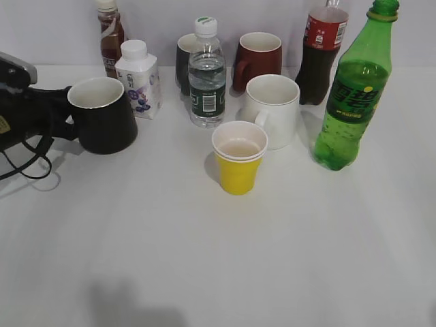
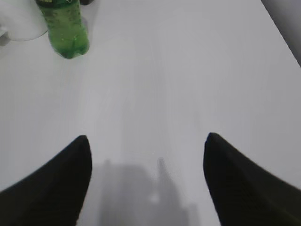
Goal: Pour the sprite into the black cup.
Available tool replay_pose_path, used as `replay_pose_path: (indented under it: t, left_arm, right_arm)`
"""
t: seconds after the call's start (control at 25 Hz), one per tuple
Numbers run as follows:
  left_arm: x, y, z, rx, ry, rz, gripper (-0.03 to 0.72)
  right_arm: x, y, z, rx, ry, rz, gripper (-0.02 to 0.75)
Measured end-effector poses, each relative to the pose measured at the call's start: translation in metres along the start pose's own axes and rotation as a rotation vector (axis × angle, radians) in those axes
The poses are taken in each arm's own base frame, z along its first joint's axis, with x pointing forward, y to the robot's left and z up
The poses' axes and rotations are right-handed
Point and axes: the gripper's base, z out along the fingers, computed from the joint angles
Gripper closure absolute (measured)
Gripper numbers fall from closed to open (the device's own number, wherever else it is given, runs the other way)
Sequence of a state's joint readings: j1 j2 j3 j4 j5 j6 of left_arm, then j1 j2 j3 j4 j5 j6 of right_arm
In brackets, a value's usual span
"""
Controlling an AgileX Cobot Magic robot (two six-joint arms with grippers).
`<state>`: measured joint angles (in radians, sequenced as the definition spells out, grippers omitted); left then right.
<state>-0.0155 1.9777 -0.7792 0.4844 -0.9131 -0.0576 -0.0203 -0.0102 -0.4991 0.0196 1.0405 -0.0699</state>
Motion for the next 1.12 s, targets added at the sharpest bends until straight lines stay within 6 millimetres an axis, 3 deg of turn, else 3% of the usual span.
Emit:
replay_pose_path:
  t: [0.12,0.36,0.56,0.8,1.12]
  left_arm:
    - [0.0,-0.001,0.0,0.009,-0.004,-0.005,0.617]
    - [-0.006,-0.001,-0.001,0.015,-0.032,-0.002,0.627]
    - [-0.02,-0.001,-0.011,0.006,-0.028,0.044,0.634]
    - [-0.039,-0.002,-0.039,-0.057,-0.061,0.019,0.634]
    - [-0.056,-0.006,-0.063,-0.094,-0.121,0.009,0.634]
  right_arm:
    - [0.0,0.0,0.0,0.0,0.0,0.0,0.183]
    - [0.0,0.001,0.0,-0.009,-0.001,0.005,0.183]
    - [-0.004,0.011,-0.002,-0.124,-0.034,0.025,0.183]
    - [-0.05,0.011,0.01,-0.141,-0.334,0.005,0.185]
    - [-0.106,-0.011,0.068,0.04,-0.597,0.098,0.241]
